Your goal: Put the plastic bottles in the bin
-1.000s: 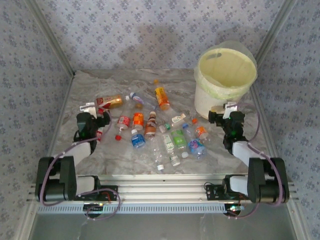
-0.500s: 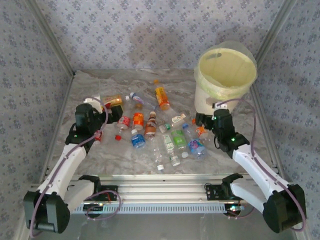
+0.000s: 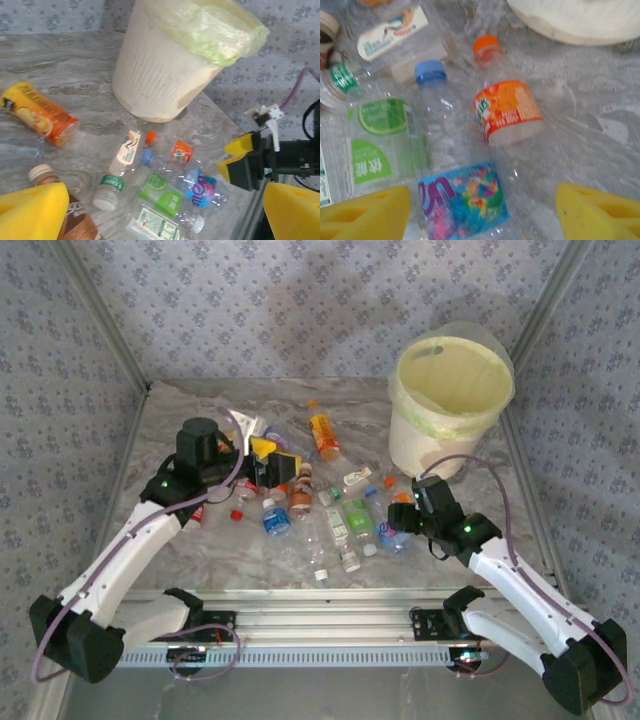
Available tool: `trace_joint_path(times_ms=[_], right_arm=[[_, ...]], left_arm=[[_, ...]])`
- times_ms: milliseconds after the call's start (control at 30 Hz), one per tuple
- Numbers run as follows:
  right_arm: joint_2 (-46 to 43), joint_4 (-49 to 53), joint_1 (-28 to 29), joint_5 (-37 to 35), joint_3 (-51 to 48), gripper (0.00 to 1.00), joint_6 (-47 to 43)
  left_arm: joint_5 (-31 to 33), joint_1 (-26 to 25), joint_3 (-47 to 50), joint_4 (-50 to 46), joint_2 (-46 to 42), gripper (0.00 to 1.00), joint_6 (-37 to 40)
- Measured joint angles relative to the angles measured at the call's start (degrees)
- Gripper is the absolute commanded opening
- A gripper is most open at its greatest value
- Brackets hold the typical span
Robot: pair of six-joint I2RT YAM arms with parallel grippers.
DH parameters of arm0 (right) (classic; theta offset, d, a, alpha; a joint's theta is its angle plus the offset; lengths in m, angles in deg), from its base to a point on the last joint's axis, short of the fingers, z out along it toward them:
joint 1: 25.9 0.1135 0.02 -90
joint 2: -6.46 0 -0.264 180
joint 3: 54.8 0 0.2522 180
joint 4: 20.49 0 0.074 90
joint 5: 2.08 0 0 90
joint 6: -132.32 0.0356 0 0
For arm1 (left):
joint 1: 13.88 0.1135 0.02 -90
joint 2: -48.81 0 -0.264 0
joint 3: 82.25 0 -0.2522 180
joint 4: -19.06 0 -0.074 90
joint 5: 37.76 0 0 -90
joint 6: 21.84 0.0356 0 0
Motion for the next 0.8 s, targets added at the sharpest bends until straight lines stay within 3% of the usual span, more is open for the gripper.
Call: trace_joint_path(times_ms=[167,433,800], right_arm=[[2.0,2.3,-1.7,1.1,0.0,0.76,0.0],[7.9,1.9,-10.3,5.3,2.1,0.75,-0.7],[18.7,-5.4,-15.9,10.0,3.3,0.8,-3.5]], left_arm=[[-2.3,-1.9,-5.4,0.4,7.2,0.99,0.1],[-4.3,-4.9,-15.6,0.6,17.2,1.0,2.1],[-4.6,-6.3,-18.7,-1.7,22.2,1.0,5.8]])
